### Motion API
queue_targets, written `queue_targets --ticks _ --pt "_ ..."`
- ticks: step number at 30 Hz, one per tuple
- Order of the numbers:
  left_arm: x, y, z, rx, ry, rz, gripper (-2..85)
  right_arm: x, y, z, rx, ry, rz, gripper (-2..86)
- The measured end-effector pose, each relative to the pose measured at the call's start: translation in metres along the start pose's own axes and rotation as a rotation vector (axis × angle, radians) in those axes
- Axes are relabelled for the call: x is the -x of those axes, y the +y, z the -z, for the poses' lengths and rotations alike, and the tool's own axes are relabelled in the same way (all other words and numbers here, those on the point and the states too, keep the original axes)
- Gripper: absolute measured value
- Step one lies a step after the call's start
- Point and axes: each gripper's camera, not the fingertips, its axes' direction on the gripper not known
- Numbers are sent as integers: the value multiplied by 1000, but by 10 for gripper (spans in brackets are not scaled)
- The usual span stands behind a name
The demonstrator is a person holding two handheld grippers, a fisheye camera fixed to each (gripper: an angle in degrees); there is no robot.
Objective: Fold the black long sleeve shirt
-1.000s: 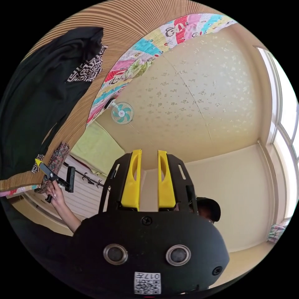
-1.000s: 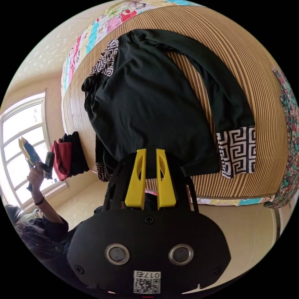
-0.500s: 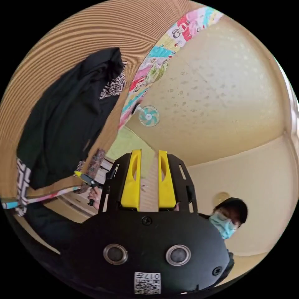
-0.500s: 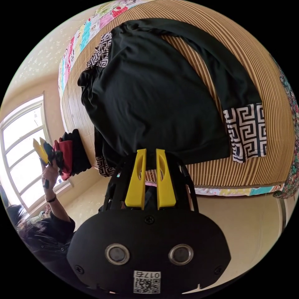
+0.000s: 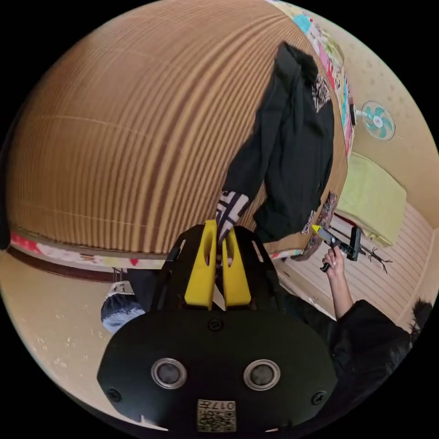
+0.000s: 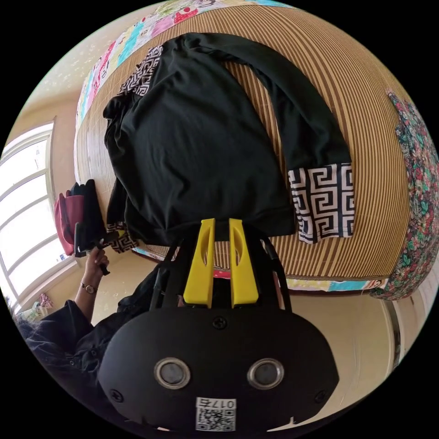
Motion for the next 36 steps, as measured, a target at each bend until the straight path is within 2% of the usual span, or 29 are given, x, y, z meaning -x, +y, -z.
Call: queue_targets --ticks 2,5,6,9,11,13,17,20,25,31,36 --pt "37 22 67 -208 -108 193 17 -10 0 4 -11 62 17 58" --pt "51 52 110 -417 -102 310 109 -22 -1 6 -31 82 13 65" --pt "47 54 111 -434 -91 296 120 -24 -2 6 -40 83 11 66" --pt "4 31 66 -328 90 37 122 -32 -5 11 -97 90 -6 73" --pt "-33 -3 -9 -97 246 -146 120 -39 -12 7 -94 85 -21 77" --pt "-55 -22 -61 34 221 -215 120 -42 -17 2 -79 94 -7 78" --pt "-71 -51 -130 192 214 -246 68 -46 -31 -24 47 203 74 70" --pt "-45 -64 -131 249 353 -126 49 -46 -39 -21 109 224 133 57" --pt "-5 -51 -84 163 590 -58 41 -44 -31 -2 91 245 222 34" --pt "45 -6 -48 49 895 50 39 -60 11 22 -1 107 197 29" --pt "90 28 -58 47 833 173 39 -85 36 6 23 8 150 30"
